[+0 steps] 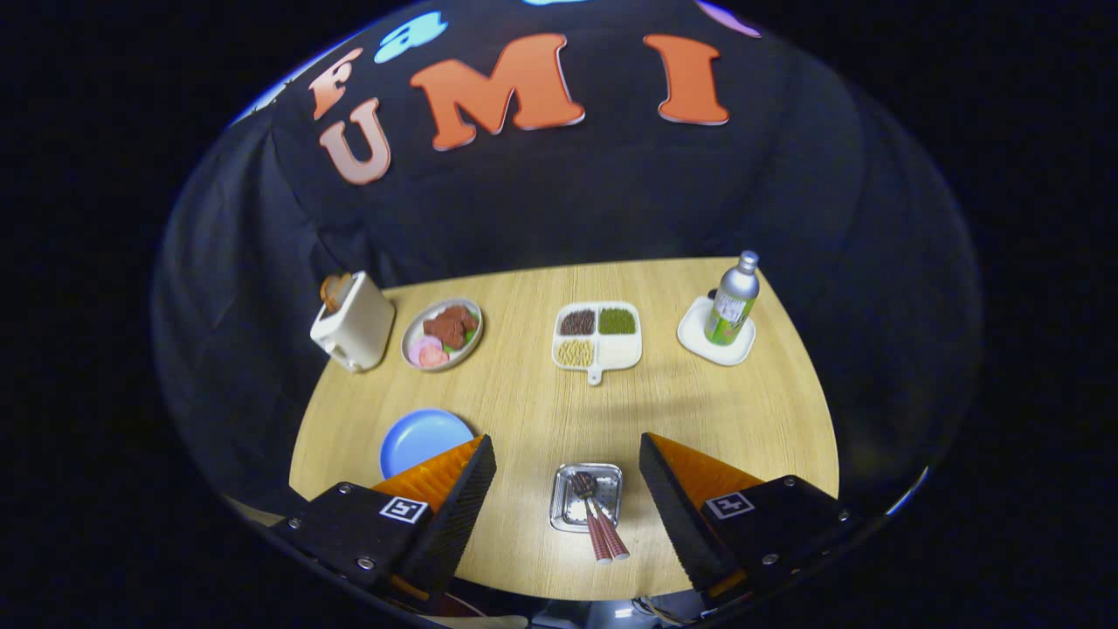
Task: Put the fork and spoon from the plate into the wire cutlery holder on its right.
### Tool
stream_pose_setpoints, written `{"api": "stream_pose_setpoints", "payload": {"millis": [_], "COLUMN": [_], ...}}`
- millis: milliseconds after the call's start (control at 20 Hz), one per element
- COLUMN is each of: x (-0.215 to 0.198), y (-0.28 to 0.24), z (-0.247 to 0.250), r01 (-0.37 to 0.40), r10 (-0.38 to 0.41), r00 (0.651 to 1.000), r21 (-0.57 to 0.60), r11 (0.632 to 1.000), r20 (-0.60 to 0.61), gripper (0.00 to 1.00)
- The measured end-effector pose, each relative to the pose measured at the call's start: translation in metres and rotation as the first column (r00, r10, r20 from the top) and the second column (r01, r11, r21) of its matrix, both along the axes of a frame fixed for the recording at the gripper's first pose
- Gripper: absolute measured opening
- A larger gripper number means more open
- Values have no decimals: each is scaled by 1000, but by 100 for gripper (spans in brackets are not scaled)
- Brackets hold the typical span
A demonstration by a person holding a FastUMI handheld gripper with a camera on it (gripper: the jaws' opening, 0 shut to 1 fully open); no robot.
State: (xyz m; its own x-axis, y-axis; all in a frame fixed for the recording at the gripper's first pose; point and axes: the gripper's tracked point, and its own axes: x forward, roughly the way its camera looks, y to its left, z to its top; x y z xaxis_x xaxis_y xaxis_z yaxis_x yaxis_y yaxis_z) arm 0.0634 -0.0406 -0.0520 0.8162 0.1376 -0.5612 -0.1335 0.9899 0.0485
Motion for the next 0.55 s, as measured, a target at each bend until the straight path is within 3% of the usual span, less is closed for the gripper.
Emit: {"api": "stream_pose_setpoints", "payload": {"millis": [200, 400, 550], "x": [-14, -39, -62], "y": [-23, -48, -51], "z": [56, 95, 112], "r01": [66, 135, 141], "r10": [-70, -133, -138], "r00": [974, 908, 864], "r21": [27, 24, 30], "r11": [997, 991, 989], "r20": [217, 398, 485], "gripper": [99, 99, 99]}}
